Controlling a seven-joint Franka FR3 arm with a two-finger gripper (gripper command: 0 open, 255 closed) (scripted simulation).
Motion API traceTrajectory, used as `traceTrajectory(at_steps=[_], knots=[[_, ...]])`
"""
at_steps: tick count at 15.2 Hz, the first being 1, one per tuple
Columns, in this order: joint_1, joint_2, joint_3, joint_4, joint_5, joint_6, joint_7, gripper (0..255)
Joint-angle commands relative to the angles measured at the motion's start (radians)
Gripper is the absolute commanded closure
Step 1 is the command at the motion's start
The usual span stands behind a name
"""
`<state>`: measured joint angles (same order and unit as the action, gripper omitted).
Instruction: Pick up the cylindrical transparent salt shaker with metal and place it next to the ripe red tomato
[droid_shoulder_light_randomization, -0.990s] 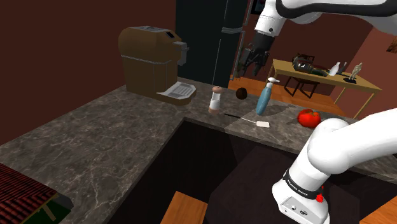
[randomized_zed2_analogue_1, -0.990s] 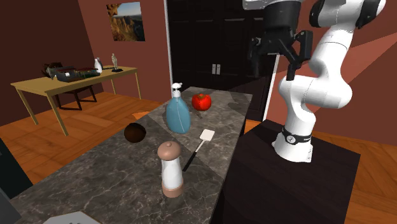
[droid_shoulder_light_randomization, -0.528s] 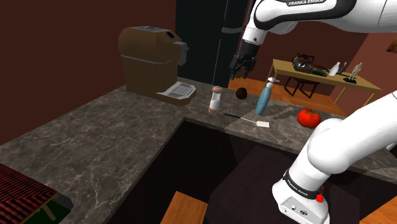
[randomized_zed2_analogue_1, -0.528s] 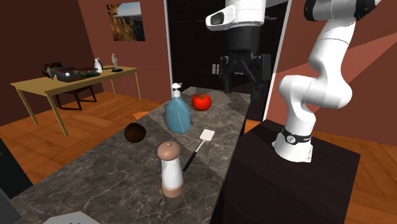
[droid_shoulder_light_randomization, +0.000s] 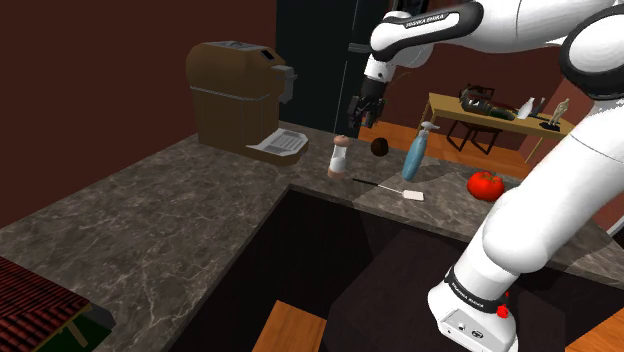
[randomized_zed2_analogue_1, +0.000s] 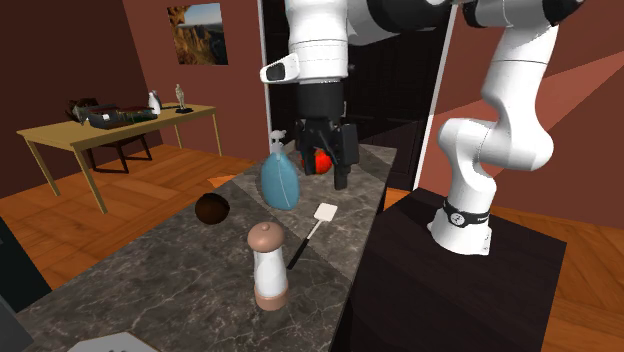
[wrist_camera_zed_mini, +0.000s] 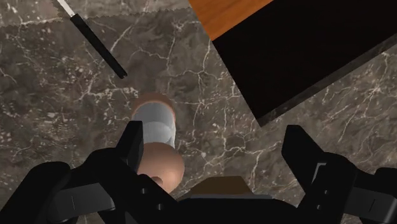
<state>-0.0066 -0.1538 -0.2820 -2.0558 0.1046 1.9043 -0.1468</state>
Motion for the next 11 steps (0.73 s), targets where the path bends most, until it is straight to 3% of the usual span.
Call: traceTrajectory(at_steps=[1,8,11], knots=[[-0.005,0.082,-0.017,0.052,0.025,0.016,-0.035,0],[-0.051,0.371,-0.047,0.281,0.126,0.02,-0.144,0],[-0.05,0.38,-0.043,0.252,0.132,0.057,-0.148,0]])
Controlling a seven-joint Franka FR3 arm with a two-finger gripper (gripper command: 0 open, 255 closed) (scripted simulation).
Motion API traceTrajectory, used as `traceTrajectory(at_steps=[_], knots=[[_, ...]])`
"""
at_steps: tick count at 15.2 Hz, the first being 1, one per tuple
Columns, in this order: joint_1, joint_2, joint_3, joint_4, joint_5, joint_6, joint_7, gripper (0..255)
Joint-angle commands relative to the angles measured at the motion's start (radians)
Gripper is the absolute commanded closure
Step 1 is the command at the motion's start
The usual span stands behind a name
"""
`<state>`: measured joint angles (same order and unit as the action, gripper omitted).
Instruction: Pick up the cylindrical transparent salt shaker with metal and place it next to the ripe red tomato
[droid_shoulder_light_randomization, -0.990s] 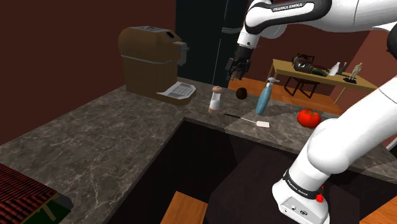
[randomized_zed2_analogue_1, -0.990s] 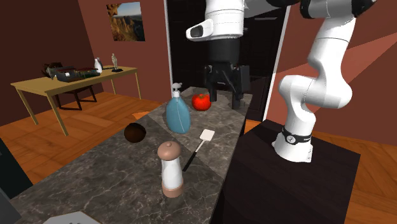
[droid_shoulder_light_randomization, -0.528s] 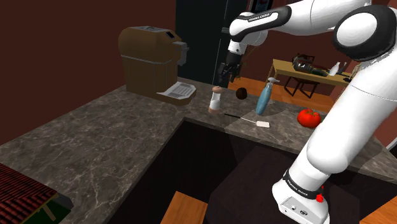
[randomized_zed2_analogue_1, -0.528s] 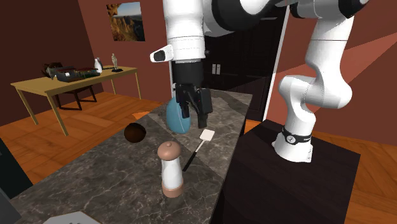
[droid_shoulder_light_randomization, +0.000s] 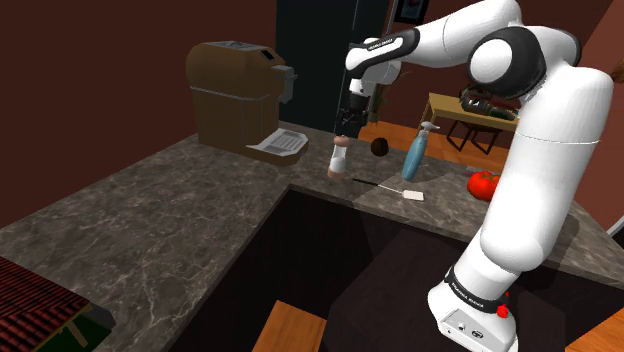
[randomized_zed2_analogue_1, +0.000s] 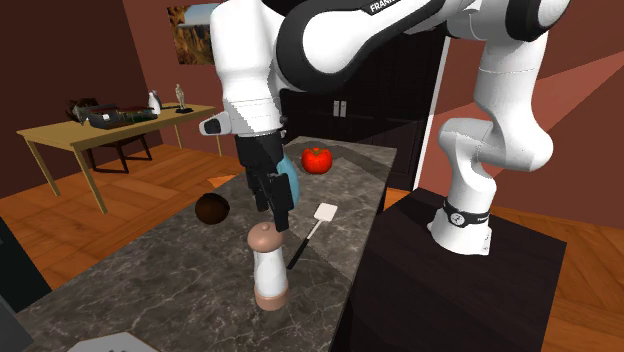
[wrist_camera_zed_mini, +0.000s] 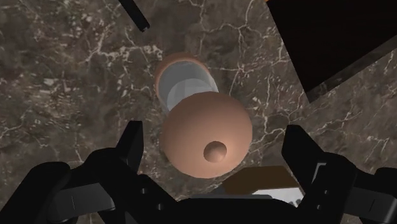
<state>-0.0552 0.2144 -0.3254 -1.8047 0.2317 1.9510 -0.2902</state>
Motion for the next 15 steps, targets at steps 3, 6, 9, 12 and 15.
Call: traceTrajectory(at_steps=[3,6,9,12,15], knots=[[0.001,0.023,0.004,-0.025,0.012,0.046,-0.009,0],[0.002,0.029,0.006,-0.038,0.016,0.065,-0.012,0],[0.002,0.029,0.006,-0.038,0.016,0.065,-0.012,0],[0.002,0.029,0.006,-0.038,0.016,0.065,-0.012,0],[0.002,0.029,0.006,-0.038,0.016,0.065,-0.012,255]])
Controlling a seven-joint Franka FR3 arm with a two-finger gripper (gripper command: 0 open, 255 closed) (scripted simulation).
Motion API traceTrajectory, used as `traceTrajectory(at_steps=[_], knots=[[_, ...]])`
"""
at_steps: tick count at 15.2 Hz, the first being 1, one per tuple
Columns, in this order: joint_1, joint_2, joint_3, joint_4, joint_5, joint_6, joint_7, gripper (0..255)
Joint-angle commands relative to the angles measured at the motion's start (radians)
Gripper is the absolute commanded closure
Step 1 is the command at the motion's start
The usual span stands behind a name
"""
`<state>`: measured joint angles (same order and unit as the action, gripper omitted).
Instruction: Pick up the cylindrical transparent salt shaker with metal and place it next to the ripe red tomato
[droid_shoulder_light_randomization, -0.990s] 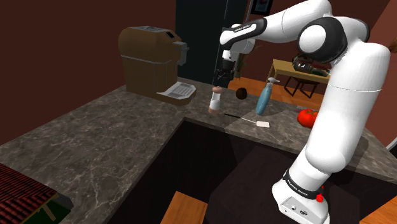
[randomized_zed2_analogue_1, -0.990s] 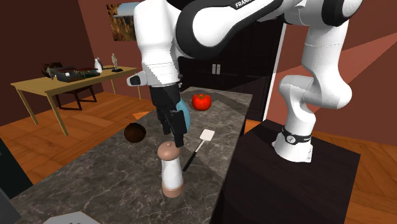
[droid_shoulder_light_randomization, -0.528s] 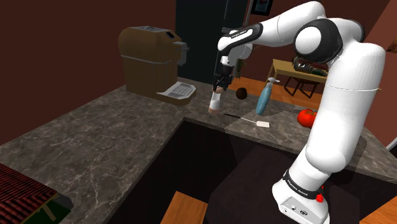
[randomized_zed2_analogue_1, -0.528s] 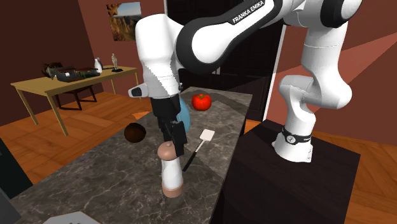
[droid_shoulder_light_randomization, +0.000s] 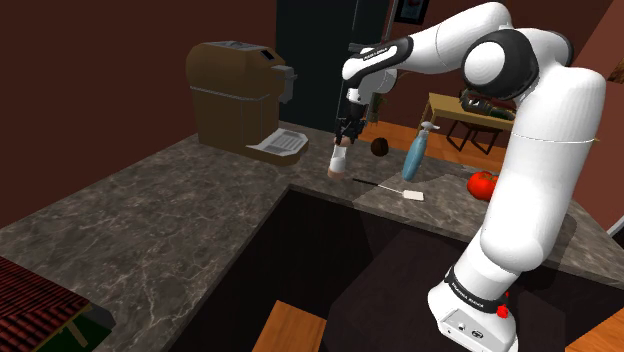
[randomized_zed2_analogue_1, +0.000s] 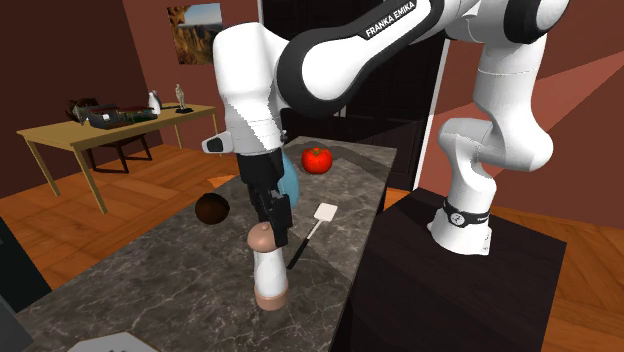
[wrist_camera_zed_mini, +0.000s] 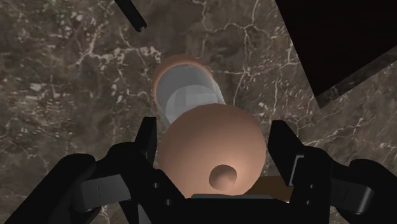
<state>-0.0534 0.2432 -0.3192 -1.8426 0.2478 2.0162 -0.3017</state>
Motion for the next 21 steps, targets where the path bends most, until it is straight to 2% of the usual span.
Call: traceTrajectory(at_steps=[1,8,21], knots=[[0.0,0.0,0.0,0.0,0.0,0.0,0.0,255],[0.0,0.0,0.0,0.0,0.0,0.0,0.0,255],[0.001,-0.048,-0.007,0.113,-0.029,-0.155,0.036,255]])
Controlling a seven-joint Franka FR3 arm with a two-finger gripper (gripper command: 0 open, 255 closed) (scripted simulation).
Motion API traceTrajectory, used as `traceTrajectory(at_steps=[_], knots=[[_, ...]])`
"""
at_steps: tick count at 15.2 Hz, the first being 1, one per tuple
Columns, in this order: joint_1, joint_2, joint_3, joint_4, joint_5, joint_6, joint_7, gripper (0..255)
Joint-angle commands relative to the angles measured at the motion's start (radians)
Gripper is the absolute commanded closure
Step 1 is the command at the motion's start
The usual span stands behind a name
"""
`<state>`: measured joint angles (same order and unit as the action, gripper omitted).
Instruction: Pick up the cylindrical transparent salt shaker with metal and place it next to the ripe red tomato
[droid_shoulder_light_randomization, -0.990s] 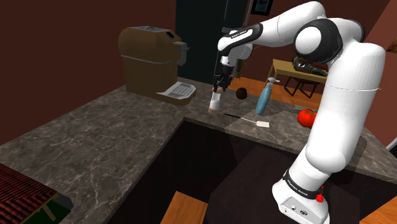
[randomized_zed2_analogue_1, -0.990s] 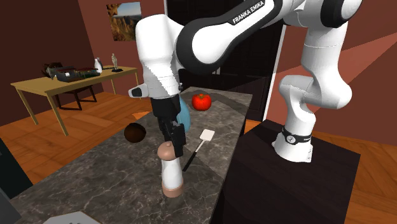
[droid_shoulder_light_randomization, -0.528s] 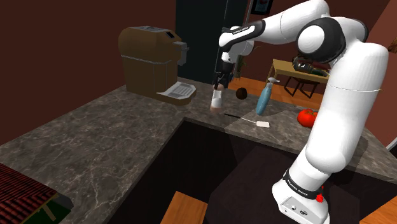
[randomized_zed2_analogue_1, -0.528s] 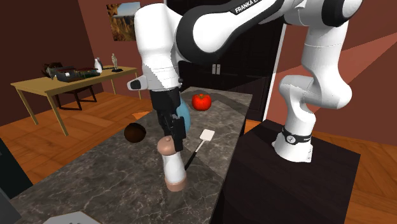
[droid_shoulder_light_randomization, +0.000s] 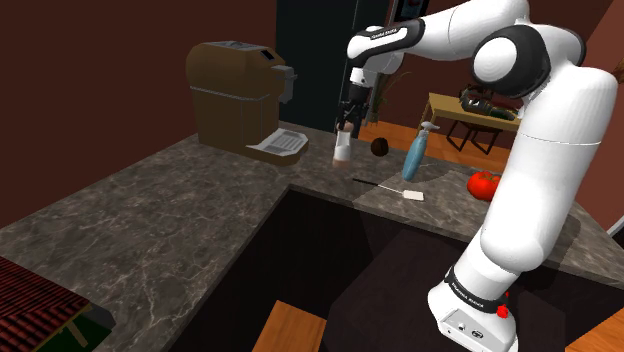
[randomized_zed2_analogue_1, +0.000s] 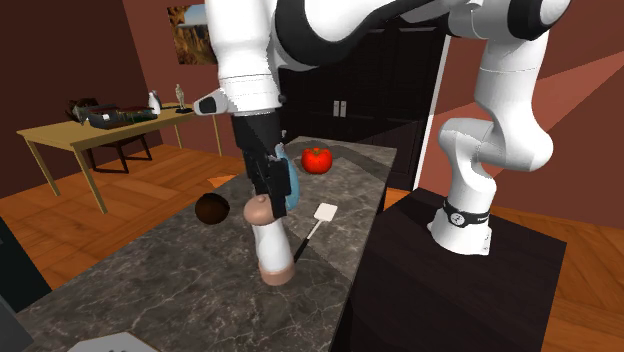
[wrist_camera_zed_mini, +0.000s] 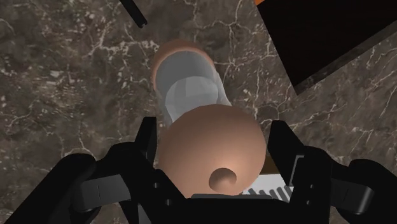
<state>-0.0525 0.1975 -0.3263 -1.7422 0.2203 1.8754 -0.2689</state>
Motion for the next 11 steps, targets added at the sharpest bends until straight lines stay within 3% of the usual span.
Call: traceTrajectory(at_steps=[1,11], knots=[[0.0,-0.005,-0.001,0.023,-0.003,-0.027,0.006,255],[-0.004,-0.015,-0.004,0.143,-0.013,-0.156,0.027,255]])
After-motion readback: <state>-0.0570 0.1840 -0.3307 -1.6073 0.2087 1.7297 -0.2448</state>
